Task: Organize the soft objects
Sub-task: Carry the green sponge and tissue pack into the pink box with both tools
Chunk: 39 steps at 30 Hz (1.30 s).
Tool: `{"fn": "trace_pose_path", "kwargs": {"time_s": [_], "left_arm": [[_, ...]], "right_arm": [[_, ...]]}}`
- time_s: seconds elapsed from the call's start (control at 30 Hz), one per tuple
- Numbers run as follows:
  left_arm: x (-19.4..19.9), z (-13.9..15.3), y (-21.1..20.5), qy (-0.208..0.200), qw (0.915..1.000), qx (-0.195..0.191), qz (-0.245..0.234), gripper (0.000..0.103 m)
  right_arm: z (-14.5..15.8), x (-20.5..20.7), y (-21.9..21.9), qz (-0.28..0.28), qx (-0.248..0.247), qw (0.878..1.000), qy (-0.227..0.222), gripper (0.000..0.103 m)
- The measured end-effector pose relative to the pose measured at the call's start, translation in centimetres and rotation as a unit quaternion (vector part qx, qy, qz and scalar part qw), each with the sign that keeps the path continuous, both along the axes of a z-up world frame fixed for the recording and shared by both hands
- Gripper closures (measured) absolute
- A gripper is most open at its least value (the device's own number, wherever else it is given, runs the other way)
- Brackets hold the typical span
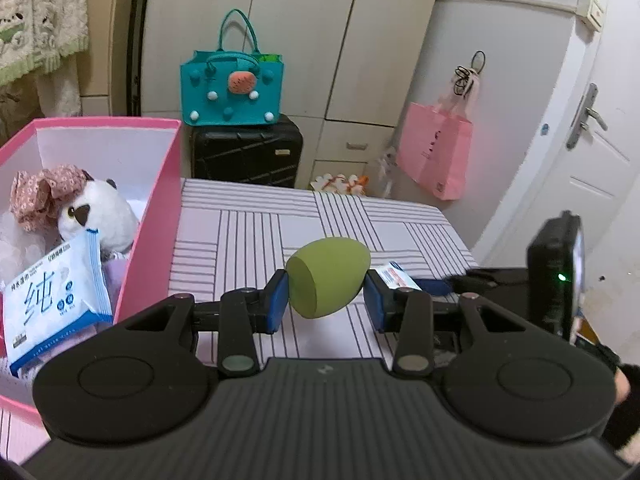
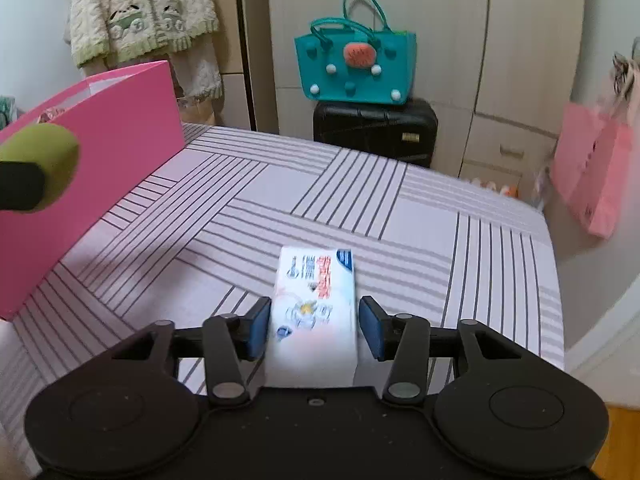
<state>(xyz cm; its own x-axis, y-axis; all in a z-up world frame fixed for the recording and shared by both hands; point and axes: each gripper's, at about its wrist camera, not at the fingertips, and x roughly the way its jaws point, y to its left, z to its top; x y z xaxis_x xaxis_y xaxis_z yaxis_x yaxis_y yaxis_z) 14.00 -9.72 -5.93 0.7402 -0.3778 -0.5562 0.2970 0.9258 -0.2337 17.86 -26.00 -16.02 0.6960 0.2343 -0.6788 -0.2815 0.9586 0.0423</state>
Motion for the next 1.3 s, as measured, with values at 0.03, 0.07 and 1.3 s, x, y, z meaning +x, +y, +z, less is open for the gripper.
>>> {"fn": "trace_pose_path", "kwargs": {"time_s": [0.03,0.07,1.3], "left_arm": [[-0.2,0.0,0.2,0.004,1.0000,-0.003,-0.005,0.064],[-0.5,0.1,0.5,0.007,0.9999,-0.006,-0.011,0.064],[-0.9,4.7,21.0,-0.027,0.9987,0.015,0.040,0.063]], "right_arm": [[0.0,0.1,0.2,0.003,-0.003,1.000,-0.005,0.057],[0.0,-0.1,0.3,0.003,0.003,1.000,-0.003,0.058],[15.6,-4.6,17.5,0.171,0.118,0.977,-0.046,0.058]]}}
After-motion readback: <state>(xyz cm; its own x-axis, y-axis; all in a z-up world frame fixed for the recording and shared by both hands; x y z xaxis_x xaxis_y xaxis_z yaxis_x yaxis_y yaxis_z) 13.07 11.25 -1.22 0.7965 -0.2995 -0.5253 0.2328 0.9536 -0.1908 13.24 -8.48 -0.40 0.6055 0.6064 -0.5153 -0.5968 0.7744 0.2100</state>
